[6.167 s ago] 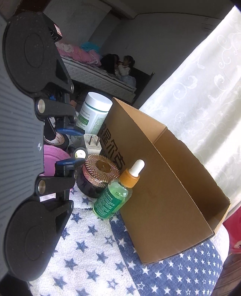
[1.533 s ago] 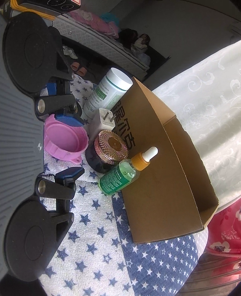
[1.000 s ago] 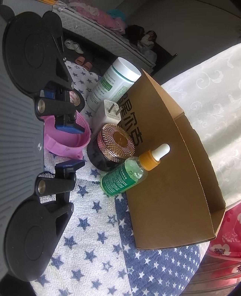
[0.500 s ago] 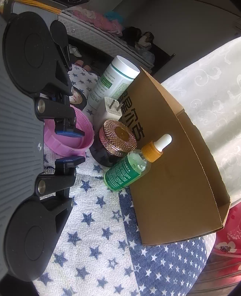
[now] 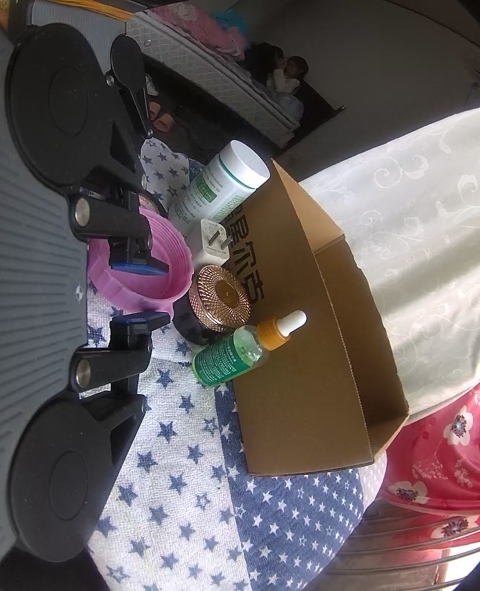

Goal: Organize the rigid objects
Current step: 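Carry the pink cap into the cardboard box and open the right gripper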

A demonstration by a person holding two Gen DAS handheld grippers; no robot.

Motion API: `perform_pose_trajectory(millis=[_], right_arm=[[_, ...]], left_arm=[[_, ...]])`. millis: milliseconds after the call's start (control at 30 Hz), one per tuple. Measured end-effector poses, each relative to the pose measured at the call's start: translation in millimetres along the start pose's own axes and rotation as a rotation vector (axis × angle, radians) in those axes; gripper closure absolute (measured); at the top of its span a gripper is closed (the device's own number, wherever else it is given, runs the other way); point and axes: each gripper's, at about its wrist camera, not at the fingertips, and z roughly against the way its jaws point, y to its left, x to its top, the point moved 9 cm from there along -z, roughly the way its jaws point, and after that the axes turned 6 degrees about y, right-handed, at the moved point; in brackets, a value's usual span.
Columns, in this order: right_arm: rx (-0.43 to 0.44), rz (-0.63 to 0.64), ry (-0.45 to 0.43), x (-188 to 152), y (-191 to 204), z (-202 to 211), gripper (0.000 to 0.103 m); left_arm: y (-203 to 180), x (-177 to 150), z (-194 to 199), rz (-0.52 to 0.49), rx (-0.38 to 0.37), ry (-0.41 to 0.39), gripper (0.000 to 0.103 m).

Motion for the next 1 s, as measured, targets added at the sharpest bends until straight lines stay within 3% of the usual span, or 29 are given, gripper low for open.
perform_pose_trajectory(millis=[233, 367, 533, 667, 833, 1000], right_arm=[[-0.018, 0.223, -0.161, 63.4, 61.0, 34.8, 0.08], [-0.009, 0.314, -0.163, 112.7, 82.8, 23.5, 0.08], [0.04, 0.276, 0.033, 163.8, 82.2, -37.9, 0.08], [0.055, 0.191, 0.214, 184.8, 64.5, -95.0, 0.08], [0.056, 0.094, 0.39, 180.9, 37.6, -152.1, 0.08], [0.048, 0.062, 0.503, 171.2, 20.8, -181.9, 0.08]], left_arm=[[26.7, 48.8, 51.5, -0.02, 0.08, -0.163, 0.047], [54.7, 86.5, 60.6, 0.005, 0.113, -0.213, 0.047], [95.6, 124.5, 45.7, 0.049, 0.121, -0.178, 0.047], [127.0, 138.8, 6.4, 0.092, 0.087, -0.051, 0.047], [149.0, 141.4, -42.3, 0.125, 0.049, 0.072, 0.047], [158.5, 132.9, -69.4, 0.121, 0.039, 0.151, 0.047]])
